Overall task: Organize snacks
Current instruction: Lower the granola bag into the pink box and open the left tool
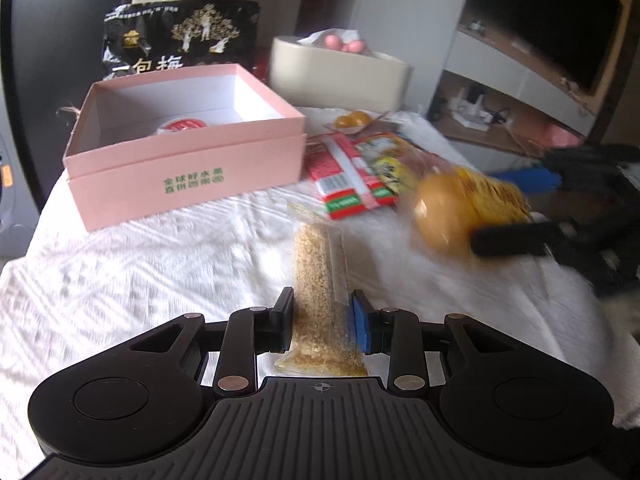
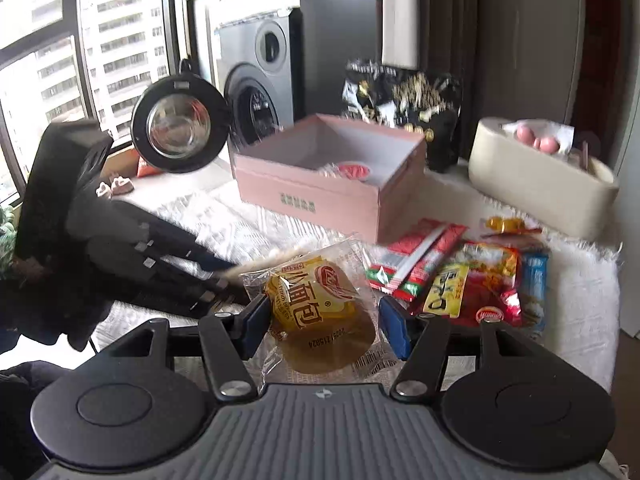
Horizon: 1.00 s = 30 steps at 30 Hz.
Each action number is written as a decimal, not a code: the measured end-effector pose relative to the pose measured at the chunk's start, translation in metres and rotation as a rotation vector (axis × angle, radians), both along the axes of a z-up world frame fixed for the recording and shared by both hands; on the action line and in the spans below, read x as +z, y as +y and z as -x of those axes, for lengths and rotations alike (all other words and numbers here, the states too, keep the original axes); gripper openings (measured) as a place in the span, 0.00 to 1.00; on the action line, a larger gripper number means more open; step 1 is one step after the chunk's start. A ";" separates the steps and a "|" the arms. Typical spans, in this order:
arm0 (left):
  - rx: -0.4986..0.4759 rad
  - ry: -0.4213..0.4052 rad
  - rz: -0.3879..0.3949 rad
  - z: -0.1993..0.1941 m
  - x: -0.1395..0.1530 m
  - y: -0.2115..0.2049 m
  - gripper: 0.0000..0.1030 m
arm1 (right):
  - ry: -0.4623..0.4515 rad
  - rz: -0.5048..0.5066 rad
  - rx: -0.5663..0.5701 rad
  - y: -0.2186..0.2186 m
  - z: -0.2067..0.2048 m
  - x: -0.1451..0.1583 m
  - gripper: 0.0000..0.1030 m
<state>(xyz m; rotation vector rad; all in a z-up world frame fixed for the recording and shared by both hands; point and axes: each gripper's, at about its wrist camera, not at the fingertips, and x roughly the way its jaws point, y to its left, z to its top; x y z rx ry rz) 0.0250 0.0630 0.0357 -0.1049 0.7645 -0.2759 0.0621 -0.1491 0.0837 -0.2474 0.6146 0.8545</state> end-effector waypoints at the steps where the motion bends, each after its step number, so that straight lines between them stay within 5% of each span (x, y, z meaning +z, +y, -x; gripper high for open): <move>1: -0.001 -0.008 0.004 0.007 0.005 0.002 0.33 | -0.009 -0.004 0.000 0.000 0.003 0.003 0.58; 8: 0.059 -0.132 0.023 0.024 0.051 0.027 0.33 | -0.045 -0.057 0.024 0.004 0.016 0.020 0.58; 14: 0.199 -0.158 0.071 -0.032 0.074 0.073 0.33 | -0.048 -0.087 0.034 0.018 0.021 0.025 0.58; 20: 0.312 -0.124 0.186 -0.114 0.071 0.116 0.36 | -0.034 -0.077 0.028 0.029 0.016 0.017 0.58; 23: 0.338 -0.115 0.137 -0.140 0.058 0.119 0.36 | -0.027 -0.070 0.008 0.030 0.011 0.012 0.58; 25: 0.338 -0.158 0.097 -0.143 0.057 0.115 0.36 | -0.026 -0.065 -0.011 0.029 0.009 0.010 0.58; 30: 0.352 -0.246 0.152 -0.115 0.066 0.116 0.36 | -0.021 -0.056 -0.058 0.025 -0.001 0.007 0.58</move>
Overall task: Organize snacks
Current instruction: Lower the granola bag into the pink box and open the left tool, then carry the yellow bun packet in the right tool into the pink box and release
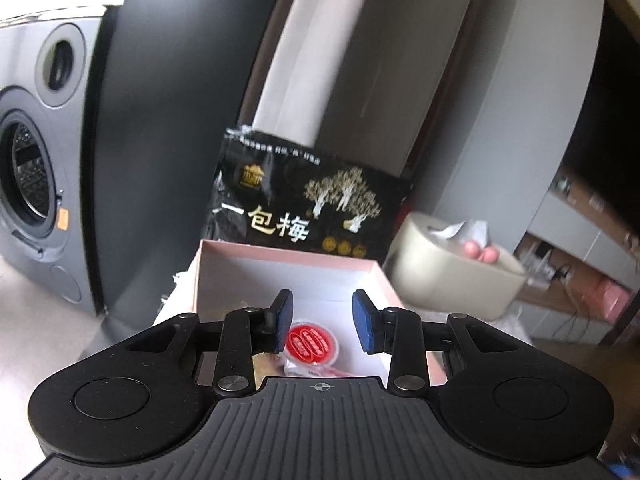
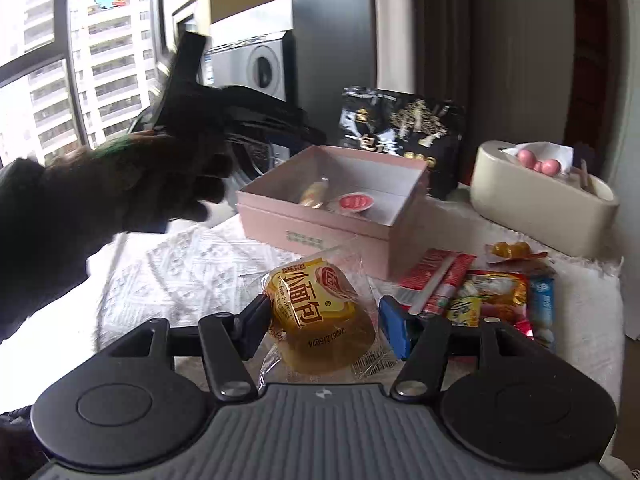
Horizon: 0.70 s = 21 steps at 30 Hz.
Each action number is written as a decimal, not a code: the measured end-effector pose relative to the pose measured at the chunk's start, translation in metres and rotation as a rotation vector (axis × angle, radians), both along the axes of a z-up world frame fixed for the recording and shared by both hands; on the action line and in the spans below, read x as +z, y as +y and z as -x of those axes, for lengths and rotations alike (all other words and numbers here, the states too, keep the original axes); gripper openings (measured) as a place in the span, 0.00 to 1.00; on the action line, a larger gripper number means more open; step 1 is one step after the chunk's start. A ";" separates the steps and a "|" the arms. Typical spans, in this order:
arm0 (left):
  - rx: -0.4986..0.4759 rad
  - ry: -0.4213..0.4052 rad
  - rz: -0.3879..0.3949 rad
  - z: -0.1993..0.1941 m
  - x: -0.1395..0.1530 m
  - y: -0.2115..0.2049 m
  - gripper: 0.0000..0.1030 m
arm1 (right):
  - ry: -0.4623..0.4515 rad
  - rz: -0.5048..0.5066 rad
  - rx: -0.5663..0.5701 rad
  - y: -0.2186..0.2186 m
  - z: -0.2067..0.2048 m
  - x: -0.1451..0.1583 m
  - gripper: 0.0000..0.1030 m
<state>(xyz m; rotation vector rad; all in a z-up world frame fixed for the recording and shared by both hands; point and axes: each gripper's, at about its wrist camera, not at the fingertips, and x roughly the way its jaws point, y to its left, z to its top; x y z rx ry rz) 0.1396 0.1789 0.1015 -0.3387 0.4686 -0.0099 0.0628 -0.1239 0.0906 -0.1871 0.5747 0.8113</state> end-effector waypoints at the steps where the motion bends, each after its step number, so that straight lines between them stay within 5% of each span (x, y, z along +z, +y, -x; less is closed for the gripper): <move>1: -0.002 -0.006 0.001 0.011 0.001 0.000 0.36 | -0.005 -0.002 -0.012 0.000 -0.003 0.002 0.57; 10: -0.043 0.025 0.103 0.084 -0.036 -0.002 0.36 | -0.048 -0.132 -0.085 0.014 -0.074 0.080 0.53; 15: -0.086 0.153 0.172 0.079 -0.067 -0.004 0.36 | 0.034 0.079 0.033 0.036 -0.088 0.060 0.59; 18: -0.130 0.195 0.139 0.076 -0.073 -0.015 0.36 | 0.130 0.221 0.101 0.037 -0.066 0.023 0.59; 21: -0.167 0.239 0.083 0.071 -0.076 -0.030 0.36 | 0.102 0.356 0.090 0.030 -0.033 -0.006 0.59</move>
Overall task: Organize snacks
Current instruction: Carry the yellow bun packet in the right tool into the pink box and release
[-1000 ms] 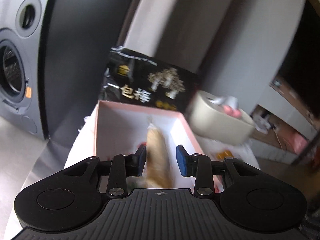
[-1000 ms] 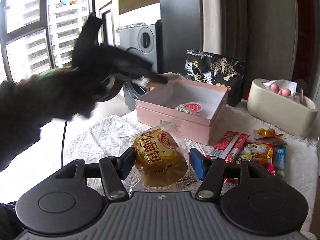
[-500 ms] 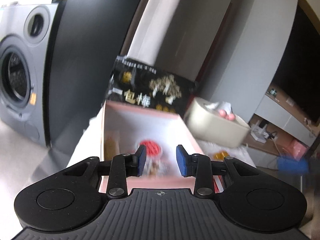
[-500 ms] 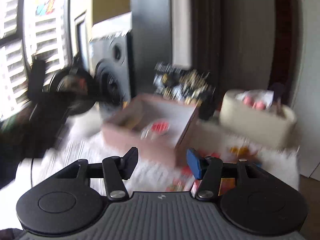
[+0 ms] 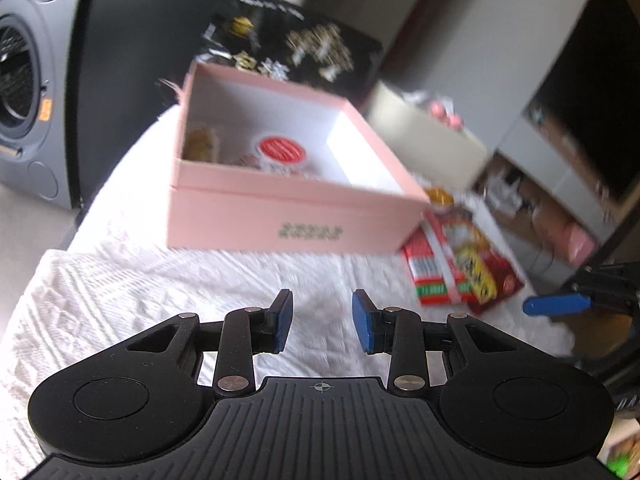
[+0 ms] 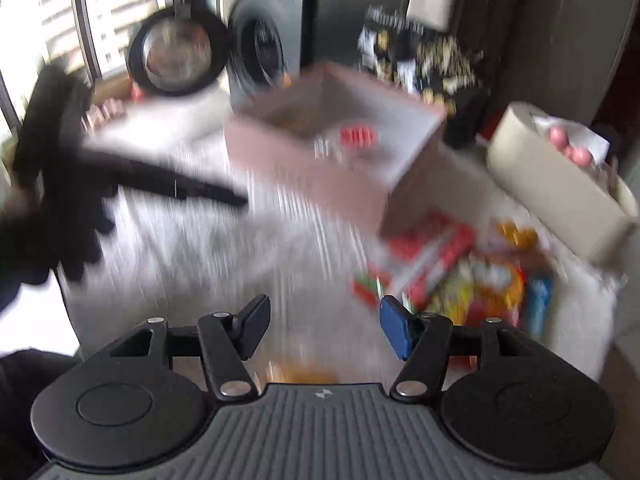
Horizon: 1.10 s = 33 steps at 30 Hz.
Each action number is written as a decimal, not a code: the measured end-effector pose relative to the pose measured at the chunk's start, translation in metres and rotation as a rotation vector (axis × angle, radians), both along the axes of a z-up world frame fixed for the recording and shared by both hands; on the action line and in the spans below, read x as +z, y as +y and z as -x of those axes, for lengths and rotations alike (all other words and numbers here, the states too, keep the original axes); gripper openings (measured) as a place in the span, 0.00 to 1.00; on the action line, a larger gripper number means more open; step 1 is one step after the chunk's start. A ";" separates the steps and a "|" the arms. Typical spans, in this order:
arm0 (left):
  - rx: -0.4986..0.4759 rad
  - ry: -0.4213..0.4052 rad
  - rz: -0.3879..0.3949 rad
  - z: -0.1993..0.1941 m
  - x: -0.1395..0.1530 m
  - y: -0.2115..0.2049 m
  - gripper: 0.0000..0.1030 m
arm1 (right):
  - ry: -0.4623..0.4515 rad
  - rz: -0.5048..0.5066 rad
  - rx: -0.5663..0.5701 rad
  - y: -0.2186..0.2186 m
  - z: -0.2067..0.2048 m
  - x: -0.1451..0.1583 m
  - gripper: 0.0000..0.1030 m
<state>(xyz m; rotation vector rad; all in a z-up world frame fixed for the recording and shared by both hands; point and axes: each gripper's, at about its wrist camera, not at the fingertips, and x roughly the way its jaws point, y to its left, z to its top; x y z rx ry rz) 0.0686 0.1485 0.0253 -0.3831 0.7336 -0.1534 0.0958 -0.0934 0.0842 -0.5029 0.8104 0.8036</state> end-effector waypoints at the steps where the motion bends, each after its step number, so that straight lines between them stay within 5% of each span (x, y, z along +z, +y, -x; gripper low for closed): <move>1: -0.018 0.014 -0.003 -0.002 -0.001 -0.004 0.36 | -0.004 0.039 -0.013 -0.002 0.007 -0.008 0.60; 3: -0.052 0.030 0.001 -0.005 -0.004 -0.011 0.36 | 0.034 0.079 -0.033 -0.005 0.011 -0.022 0.63; 11: -0.025 0.020 0.007 0.006 -0.001 -0.002 0.36 | 0.283 -0.030 -0.148 -0.030 -0.006 -0.037 0.69; 21: -0.040 0.022 0.020 0.011 -0.001 -0.007 0.36 | 0.098 0.071 -0.054 -0.027 0.032 -0.041 0.69; 23: -0.044 0.012 0.019 0.013 0.001 -0.008 0.36 | 0.093 0.068 -0.051 -0.024 0.028 -0.039 0.62; 27: -0.012 -0.003 0.035 0.010 0.007 -0.001 0.36 | 0.079 -0.048 -0.061 -0.019 0.010 -0.013 0.55; 33: 0.031 -0.026 0.045 0.007 0.018 0.007 0.36 | -0.132 -0.233 -0.089 0.029 -0.058 0.039 0.55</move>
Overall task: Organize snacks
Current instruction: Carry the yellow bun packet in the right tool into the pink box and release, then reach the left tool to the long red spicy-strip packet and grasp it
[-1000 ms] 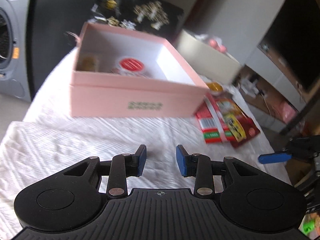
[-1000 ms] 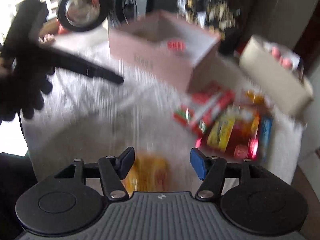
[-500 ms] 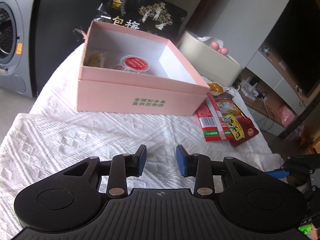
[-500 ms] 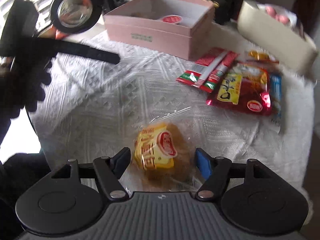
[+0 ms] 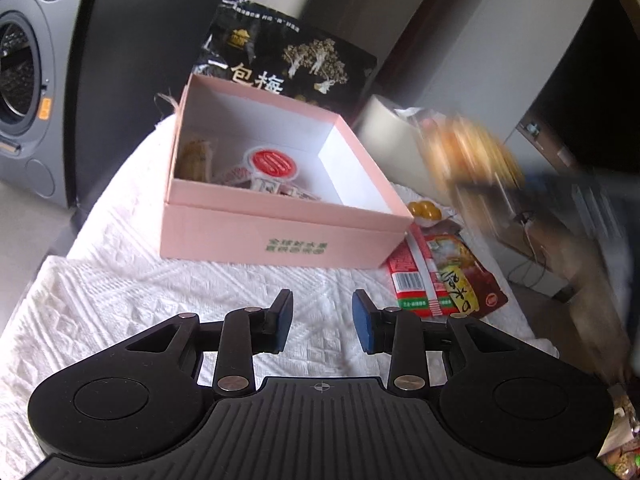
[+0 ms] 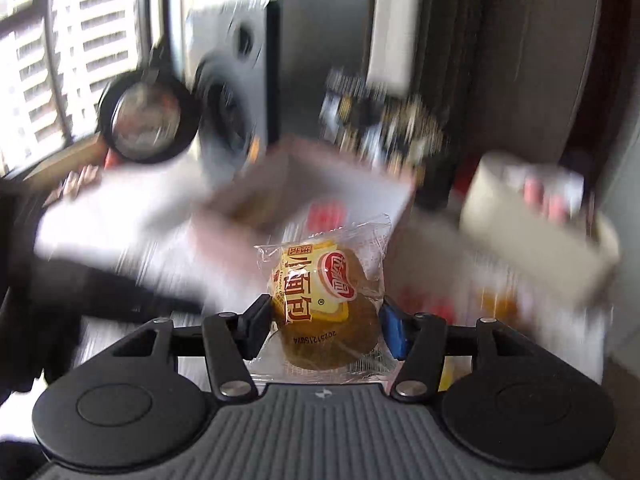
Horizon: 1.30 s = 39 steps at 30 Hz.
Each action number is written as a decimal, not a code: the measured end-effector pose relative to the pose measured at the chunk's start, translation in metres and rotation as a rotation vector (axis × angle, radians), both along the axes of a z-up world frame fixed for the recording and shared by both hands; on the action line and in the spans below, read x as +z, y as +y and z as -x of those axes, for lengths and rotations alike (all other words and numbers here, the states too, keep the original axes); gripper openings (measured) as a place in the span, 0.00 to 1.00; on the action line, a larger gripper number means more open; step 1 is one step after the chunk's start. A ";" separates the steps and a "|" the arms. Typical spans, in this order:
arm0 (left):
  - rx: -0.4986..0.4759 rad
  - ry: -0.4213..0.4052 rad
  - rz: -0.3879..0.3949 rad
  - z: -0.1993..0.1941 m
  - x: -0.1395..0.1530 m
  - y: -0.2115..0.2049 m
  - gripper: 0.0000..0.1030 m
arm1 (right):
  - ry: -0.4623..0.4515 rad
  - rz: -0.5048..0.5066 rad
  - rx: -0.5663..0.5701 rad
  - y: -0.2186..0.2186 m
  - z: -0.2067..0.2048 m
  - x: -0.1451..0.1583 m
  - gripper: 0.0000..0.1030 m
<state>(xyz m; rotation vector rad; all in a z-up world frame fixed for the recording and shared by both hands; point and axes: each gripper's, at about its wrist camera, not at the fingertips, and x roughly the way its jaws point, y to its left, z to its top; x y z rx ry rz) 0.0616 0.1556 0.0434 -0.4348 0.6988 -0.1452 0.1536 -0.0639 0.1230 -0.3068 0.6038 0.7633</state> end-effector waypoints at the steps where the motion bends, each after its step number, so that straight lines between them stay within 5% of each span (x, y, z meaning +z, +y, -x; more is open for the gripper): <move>1: 0.002 0.005 -0.006 0.000 0.000 0.000 0.36 | -0.034 -0.048 -0.013 0.009 -0.013 0.006 0.56; 4: 0.016 0.023 -0.018 -0.001 -0.002 0.002 0.36 | -0.080 -0.184 -0.042 0.033 -0.057 0.014 0.67; 9: 0.025 0.058 -0.035 -0.011 -0.011 0.004 0.36 | 0.074 -0.221 -0.065 0.041 -0.098 0.006 0.67; 20: -0.158 0.055 -0.074 -0.060 -0.011 -0.069 0.36 | -0.013 -0.009 -0.327 -0.069 -0.052 -0.050 0.67; 26: -0.203 0.035 -0.099 -0.088 -0.009 -0.113 0.36 | 0.044 -0.026 -0.416 -0.113 -0.040 -0.084 0.67; 35: -0.235 0.020 -0.204 -0.106 -0.011 -0.154 0.36 | 0.048 -0.193 -0.434 -0.131 -0.032 -0.101 0.73; 39: -0.228 0.002 -0.410 -0.110 -0.014 -0.175 0.42 | 0.087 -0.275 -0.447 -0.142 -0.034 -0.107 0.74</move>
